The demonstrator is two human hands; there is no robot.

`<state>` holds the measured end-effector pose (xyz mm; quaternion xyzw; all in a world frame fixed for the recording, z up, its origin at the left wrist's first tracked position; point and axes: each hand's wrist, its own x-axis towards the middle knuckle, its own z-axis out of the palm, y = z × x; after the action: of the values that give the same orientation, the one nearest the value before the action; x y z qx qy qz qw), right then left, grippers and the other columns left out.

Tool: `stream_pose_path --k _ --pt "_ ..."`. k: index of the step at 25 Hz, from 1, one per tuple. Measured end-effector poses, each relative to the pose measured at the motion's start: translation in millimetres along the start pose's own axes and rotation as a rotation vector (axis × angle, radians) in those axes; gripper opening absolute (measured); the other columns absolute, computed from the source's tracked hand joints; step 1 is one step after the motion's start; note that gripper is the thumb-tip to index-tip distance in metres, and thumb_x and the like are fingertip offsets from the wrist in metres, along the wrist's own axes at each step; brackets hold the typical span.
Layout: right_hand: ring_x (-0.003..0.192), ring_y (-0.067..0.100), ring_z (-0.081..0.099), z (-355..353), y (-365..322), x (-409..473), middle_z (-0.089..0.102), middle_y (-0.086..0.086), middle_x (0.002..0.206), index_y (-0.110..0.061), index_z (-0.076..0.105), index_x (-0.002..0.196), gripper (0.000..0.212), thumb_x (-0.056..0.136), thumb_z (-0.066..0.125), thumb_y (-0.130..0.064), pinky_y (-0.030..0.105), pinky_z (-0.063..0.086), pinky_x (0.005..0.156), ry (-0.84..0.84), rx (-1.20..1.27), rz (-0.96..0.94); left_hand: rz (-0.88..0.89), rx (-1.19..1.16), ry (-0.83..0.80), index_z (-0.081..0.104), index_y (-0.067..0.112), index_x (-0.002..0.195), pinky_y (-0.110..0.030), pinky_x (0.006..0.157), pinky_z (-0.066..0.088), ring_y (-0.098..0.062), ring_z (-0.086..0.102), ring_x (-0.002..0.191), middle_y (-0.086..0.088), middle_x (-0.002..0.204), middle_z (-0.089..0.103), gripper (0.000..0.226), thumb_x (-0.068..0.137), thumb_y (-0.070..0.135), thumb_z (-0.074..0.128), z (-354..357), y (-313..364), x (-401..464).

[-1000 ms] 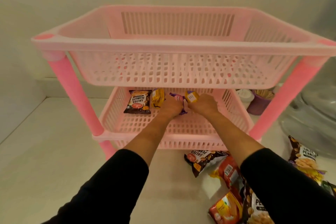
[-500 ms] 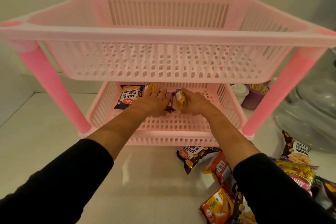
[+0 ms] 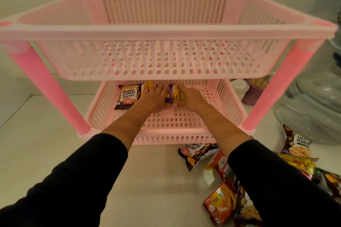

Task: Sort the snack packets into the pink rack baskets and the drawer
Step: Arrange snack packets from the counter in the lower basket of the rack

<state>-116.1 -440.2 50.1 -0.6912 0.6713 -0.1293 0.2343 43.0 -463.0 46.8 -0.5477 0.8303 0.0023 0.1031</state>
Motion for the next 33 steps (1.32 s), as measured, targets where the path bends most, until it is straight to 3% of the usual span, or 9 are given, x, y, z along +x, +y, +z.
stream_pose_path --k 6,10,13,15,17,20,23,28,33 --pt "0.130 0.030 0.040 -29.8 -2.5 -43.9 0.041 0.016 0.142 -0.019 0.030 0.146 0.075 0.083 0.070 -0.026 0.036 0.035 0.103 0.198 0.095 -0.036 0.023 -0.107 0.188 0.007 0.010 0.151 -0.052 0.117 0.006 -0.030 0.001 0.147 -0.011 0.160 0.006 0.073 0.096 0.048 0.038 -14.1 4.3 -42.6" --pt "0.097 0.027 0.060 -30.9 -3.3 -119.9 0.062 0.015 0.110 -0.007 0.060 0.118 0.033 0.086 0.063 -0.012 0.039 0.049 0.084 0.492 0.104 -0.254 0.159 -0.466 0.641 0.047 0.010 0.135 -0.047 0.106 0.031 -0.025 0.043 0.129 -0.009 0.137 0.051 0.046 0.090 0.020 0.049 -17.9 39.2 -116.7" --pt "0.081 0.024 0.064 -17.6 6.1 -184.7 0.068 0.012 0.093 -0.004 0.069 0.098 0.015 0.085 0.061 -0.003 0.038 0.054 0.073 0.496 0.076 -0.420 0.260 -0.609 0.811 0.061 0.009 0.114 -0.036 0.086 0.044 -0.021 0.055 0.100 -0.007 0.108 0.065 0.031 0.086 0.012 0.048 7.2 74.5 -180.4" --pt "0.081 0.022 0.065 -6.0 17.6 -225.6 0.070 0.008 0.091 -0.005 0.071 0.093 0.013 0.084 0.062 -0.003 0.034 0.054 0.072 0.429 0.056 -0.430 0.298 -0.670 0.718 0.062 0.007 0.111 -0.036 0.082 0.045 -0.025 0.057 0.096 -0.009 0.104 0.065 0.027 0.086 0.010 0.052 34.3 100.8 -211.2" --pt "0.082 0.018 0.065 3.6 33.0 -262.0 0.071 0.004 0.091 -0.011 0.072 0.093 0.013 0.082 0.067 -0.008 0.027 0.052 0.072 0.373 0.038 -0.428 0.298 -0.687 0.453 0.056 0.009 0.123 -0.036 0.090 0.042 -0.029 0.055 0.106 -0.011 0.117 0.060 0.036 0.087 0.018 0.055 59.9 128.1 -227.1" --pt "0.088 0.005 0.058 11.6 58.1 -308.1 0.068 -0.009 0.097 -0.029 0.071 0.103 0.028 0.076 0.074 -0.037 0.026 0.048 0.078 -0.030 -0.026 -0.383 0.246 -0.613 0.082 0.037 0.013 0.140 -0.039 0.096 0.040 -0.030 0.046 0.118 -0.009 0.133 0.047 0.066 0.087 0.048 0.055 87.8 165.8 -232.2" --pt "0.105 0.007 0.047 18.7 78.2 -335.6 0.061 -0.014 0.112 -0.037 0.061 0.116 0.053 0.067 0.072 -0.053 0.030 0.044 0.088 -0.283 -0.250 -0.375 0.172 -0.492 0.108 0.041 0.011 0.134 -0.039 0.091 0.042 -0.029 0.046 0.113 -0.009 0.127 0.048 0.072 0.081 0.057 0.057 100.5 184.7 -229.9" --pt "0.120 0.020 0.045 38.9 87.7 -345.9 0.056 -0.004 0.128 -0.027 0.049 0.132 0.059 0.076 0.068 -0.032 0.036 0.040 0.096 -0.153 -0.619 -0.498 0.069 -0.715 0.168 0.047 0.012 0.111 -0.032 0.074 0.045 -0.024 0.054 0.098 -0.008 0.108 0.055 0.050 0.075 0.040 0.068 103.7 180.2 -239.1" --pt "0.098 0.016 0.056 38.3 79.3 -341.6 0.062 -0.001 0.107 -0.021 0.060 0.118 0.052 0.068 0.066 -0.032 0.026 0.043 0.080 -0.149 -0.352 -0.459 0.017 -1.052 0.089 0.037 0.024 0.107 -0.021 0.059 0.051 -0.007 0.062 0.081 0.010 0.096 0.058 0.051 0.073 0.035 0.073 86.0 150.2 -255.9"
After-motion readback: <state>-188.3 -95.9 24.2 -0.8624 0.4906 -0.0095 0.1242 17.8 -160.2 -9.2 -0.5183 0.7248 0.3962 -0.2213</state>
